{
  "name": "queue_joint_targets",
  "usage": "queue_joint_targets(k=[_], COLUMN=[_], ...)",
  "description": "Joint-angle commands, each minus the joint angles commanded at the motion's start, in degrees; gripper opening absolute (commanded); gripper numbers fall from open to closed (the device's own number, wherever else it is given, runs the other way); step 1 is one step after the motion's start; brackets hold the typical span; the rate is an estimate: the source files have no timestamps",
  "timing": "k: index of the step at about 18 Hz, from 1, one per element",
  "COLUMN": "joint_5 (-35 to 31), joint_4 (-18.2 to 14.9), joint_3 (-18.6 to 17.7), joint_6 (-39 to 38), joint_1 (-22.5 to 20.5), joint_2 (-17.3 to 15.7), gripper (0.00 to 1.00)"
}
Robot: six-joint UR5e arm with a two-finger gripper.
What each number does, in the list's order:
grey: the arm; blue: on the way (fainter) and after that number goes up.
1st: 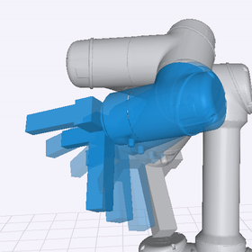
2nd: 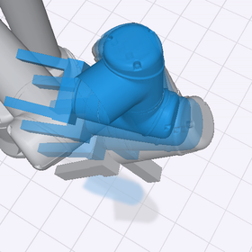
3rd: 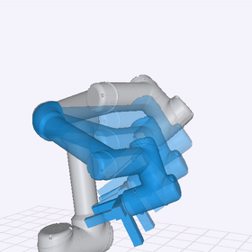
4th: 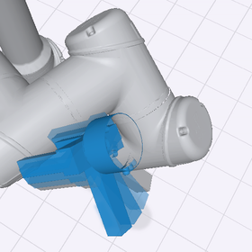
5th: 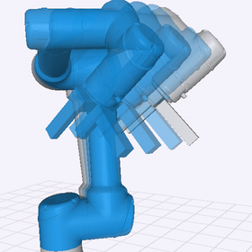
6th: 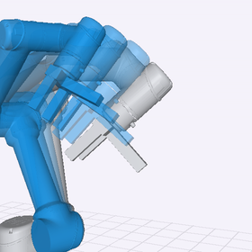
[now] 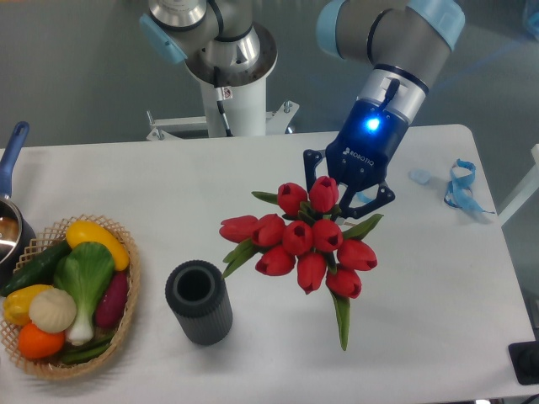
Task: Insert the flowers into the vase
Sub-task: 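Carry the red tulip bunch with the gripper toward the dark grey vase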
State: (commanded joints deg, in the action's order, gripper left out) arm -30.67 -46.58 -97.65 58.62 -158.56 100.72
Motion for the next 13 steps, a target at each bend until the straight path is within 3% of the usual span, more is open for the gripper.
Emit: queue_joint_targets(k=[13], joint_5=[0.1], joint_4=[1.3], joint_3=[0.5], joint_6=[0.4], joint_1=[3.3], joint_2=[2.2], gripper=[0.10])
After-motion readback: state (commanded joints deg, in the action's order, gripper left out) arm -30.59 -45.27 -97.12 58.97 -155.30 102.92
